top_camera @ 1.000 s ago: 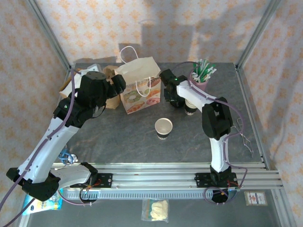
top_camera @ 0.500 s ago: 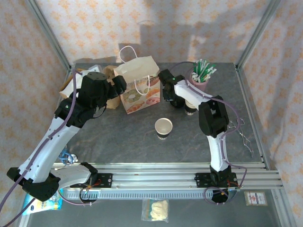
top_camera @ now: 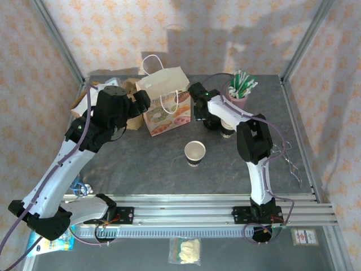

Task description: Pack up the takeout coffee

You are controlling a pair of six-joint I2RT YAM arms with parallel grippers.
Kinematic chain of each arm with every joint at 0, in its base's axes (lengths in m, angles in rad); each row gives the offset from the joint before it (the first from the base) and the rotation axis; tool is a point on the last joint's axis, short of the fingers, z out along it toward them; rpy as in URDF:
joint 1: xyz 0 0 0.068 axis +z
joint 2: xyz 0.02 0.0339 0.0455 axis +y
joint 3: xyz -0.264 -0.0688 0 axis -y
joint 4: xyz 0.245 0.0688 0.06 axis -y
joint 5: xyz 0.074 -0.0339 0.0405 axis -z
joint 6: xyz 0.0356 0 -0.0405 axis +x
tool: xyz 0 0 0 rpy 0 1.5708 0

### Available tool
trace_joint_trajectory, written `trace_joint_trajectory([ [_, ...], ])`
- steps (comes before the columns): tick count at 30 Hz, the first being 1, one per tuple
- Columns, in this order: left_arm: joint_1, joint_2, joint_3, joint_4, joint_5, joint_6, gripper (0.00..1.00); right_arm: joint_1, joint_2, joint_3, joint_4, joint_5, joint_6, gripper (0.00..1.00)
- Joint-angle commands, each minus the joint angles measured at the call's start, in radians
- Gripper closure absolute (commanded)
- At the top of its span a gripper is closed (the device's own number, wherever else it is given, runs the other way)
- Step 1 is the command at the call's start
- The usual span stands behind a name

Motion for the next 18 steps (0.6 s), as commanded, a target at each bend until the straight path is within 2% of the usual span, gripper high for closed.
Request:
trace_joint_trajectory([
  [1, 0.006, -0.019, -0.011, 0.014, 0.016, 0.009, 0.05, 0.003, -0.023, 0.025, -0.024, 0.049, 0.001, 0.85],
  [6, 0.007, -0.03, -0.023, 0.019, 0.021, 0.003, 0.05, 0.003, -0.03, 0.036, -0.033, 0.063, -0.002, 0.9],
  [18, 0.007, -0.036, -0.029, 0.022, 0.021, 0.001, 0.05, 0.008, -0.033, 0.115, -0.075, 0.08, -0.011, 0.9],
])
